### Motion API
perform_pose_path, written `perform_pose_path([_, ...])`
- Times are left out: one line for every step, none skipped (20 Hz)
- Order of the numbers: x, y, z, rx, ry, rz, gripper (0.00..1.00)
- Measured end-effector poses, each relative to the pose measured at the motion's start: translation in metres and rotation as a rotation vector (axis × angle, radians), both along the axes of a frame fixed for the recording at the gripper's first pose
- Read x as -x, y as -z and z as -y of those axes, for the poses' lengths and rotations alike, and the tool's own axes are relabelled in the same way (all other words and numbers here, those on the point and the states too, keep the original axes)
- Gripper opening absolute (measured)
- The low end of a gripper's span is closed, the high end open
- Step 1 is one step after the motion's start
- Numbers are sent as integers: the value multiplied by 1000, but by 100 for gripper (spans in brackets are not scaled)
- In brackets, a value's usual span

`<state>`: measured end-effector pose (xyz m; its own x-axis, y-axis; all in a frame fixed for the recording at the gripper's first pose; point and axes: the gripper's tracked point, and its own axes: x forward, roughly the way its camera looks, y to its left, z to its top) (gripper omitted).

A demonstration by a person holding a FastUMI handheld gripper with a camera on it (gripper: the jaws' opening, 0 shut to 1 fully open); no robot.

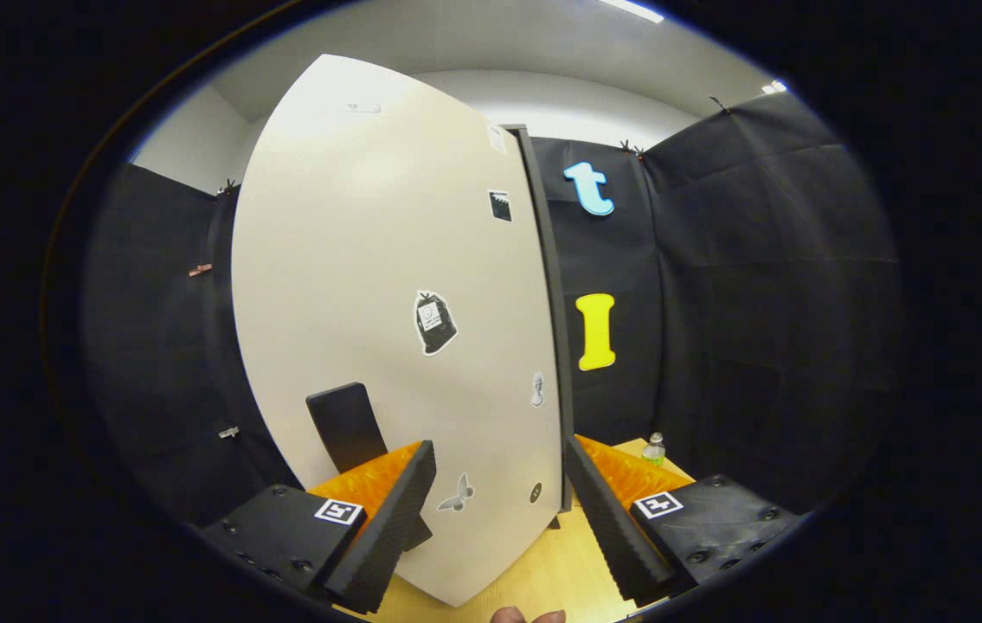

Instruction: Open the shoe cabinet door, grab the shoes and put them into the shoe cabinet, then close the shoe cabinet door.

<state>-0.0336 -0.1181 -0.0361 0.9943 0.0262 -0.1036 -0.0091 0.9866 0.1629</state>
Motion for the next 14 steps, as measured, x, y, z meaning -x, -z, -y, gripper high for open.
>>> perform_pose_path([-5, 2, -13, -3, -21, -6, 98])
perform_pose_path([-8, -1, -21, 0, -30, -4, 98])
perform_pose_path([-10, -4, -26, 8, -34, 2, 98])
perform_pose_path([-11, -8, -31, 15, -44, 11, 98])
perform_pose_path([-11, -11, -37, 20, -49, 19, 98])
perform_pose_path([-12, -13, -41, 24, -57, 22, 98])
perform_pose_path([-12, -13, -44, 28, -62, 26, 98])
perform_pose_path([-13, -14, -46, 32, -66, 28, 98])
perform_pose_path([-15, -16, -47, 37, -69, 31, 98])
perform_pose_path([-15, -17, -48, 42, -71, 37, 98])
perform_pose_path([-14, -19, -49, 50, -71, 43, 98])
perform_pose_path([-13, -21, -49, 59, -71, 48, 98])
perform_pose_path([-13, -21, -50, 61, -71, 48, 98])
perform_pose_path([-11, -21, -50, 57, -72, 49, 98])
